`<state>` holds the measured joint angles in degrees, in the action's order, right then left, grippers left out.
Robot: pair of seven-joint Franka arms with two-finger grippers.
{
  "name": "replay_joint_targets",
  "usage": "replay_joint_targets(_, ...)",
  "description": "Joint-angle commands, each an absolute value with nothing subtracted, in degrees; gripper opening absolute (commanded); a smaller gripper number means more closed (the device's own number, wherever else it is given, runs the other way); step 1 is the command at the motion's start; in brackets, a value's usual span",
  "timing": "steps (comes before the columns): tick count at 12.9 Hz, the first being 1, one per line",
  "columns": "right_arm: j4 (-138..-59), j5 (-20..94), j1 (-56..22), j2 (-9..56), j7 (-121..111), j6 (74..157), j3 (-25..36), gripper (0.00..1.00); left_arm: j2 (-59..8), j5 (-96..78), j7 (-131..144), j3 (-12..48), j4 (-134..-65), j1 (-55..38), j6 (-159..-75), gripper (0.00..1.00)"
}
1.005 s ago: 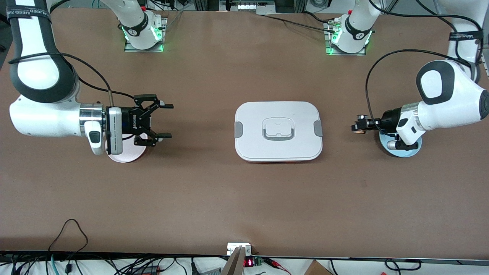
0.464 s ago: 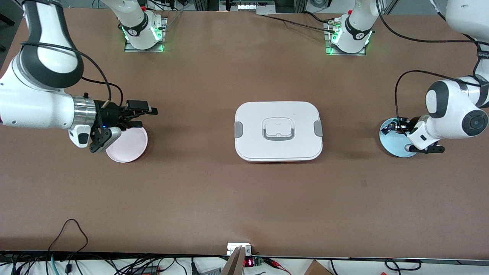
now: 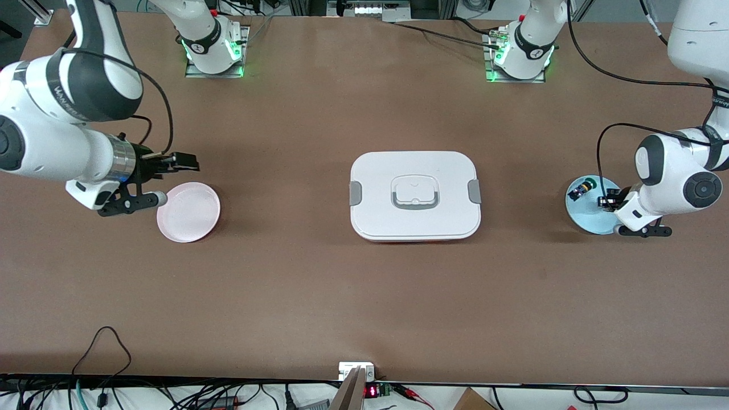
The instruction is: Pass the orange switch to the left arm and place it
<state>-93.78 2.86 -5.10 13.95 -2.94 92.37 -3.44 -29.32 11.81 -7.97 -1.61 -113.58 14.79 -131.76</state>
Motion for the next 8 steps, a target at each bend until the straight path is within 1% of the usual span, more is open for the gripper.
replay_joint_targets(1,-90.2,-6.7,-5.9,11.9,-1.8,90.4,-3.5,1.0,-31.1,13.7,-7.8,-1.2,-112.1,15.0,-134.2,0.0)
replay_joint_targets(3,-84.8,-8.7,-2.7,12.7,-1.8,90.7,-2.7,1.0,-31.6,13.8,-9.1,-1.2,-112.1,15.2,-135.1,0.04)
replay_joint_targets(5,-84.6,-8.8,0.4,12.7,-1.3,92.2,-2.6,1.0,-33.0,13.7,-10.5,-1.2,-112.1,15.8,-137.9,0.17)
replay_joint_targets(6,-84.5,-8.0,1.6,12.7,-1.3,93.2,-2.7,1.0,-32.9,13.7,-10.6,-1.2,-111.9,15.8,-137.8,0.26)
replay_joint_targets(7,-84.5,-7.3,1.9,12.5,-1.1,92.8,-2.6,1.0,-32.8,13.6,-10.6,-1.2,-111.7,15.8,-137.8,0.48)
replay_joint_targets(8,-85.2,-5.9,1.8,12.0,-0.7,92.6,-2.6,1.0,-32.6,13.4,-10.6,-1.2,-110.7,15.9,-137.7,0.87)
